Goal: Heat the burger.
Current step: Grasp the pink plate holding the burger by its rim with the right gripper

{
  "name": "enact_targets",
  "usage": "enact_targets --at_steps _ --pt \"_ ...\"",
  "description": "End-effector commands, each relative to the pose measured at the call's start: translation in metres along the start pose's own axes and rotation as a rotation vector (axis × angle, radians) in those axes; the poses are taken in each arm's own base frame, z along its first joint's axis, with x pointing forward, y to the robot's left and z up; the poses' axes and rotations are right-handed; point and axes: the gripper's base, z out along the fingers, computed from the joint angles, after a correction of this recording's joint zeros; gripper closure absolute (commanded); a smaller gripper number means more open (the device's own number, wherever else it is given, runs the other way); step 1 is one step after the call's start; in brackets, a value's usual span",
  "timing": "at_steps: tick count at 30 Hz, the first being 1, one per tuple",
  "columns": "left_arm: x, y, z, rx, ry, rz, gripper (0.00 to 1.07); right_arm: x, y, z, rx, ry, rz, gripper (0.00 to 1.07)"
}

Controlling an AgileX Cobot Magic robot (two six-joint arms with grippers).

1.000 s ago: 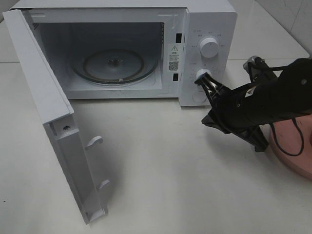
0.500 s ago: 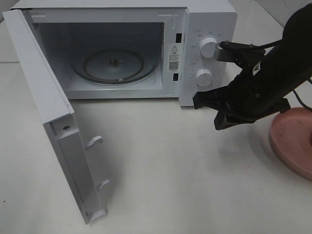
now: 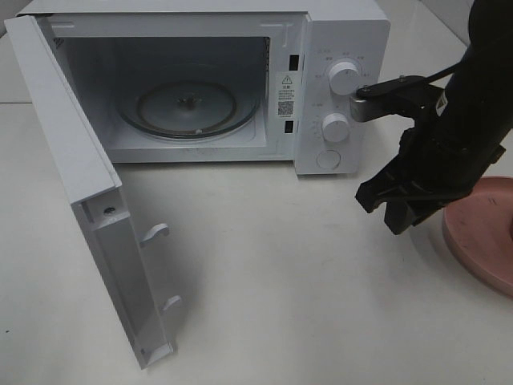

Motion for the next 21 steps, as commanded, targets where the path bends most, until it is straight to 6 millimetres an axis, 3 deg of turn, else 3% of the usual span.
enact_targets --at_steps 1,2,3,5,21 --pt "0.001 -0.001 -0.002 0.008 -0.022 -0.004 0.07 0.001 -0.009 -0.004 0.02 0.001 0.019 0.28" --pt "0.001 -0.001 -0.002 0.008 -0.022 -0.004 0.07 0.001 -0.009 -0.004 0.02 0.001 0.019 0.28" --pt "0.001 -0.001 -0.002 0.008 -0.022 -0.004 0.07 0.002 -0.016 -0.004 0.036 0.008 0.029 0.1" --pt "0.001 -0.001 -0.002 0.008 -0.022 -0.004 0.07 0.004 -0.022 -0.004 0.042 0.025 0.051 0.04" --pt "0.001 -0.001 -0.002 0.008 -0.022 -0.004 0.07 0.011 -0.069 -0.001 0.136 0.047 0.203 0.08"
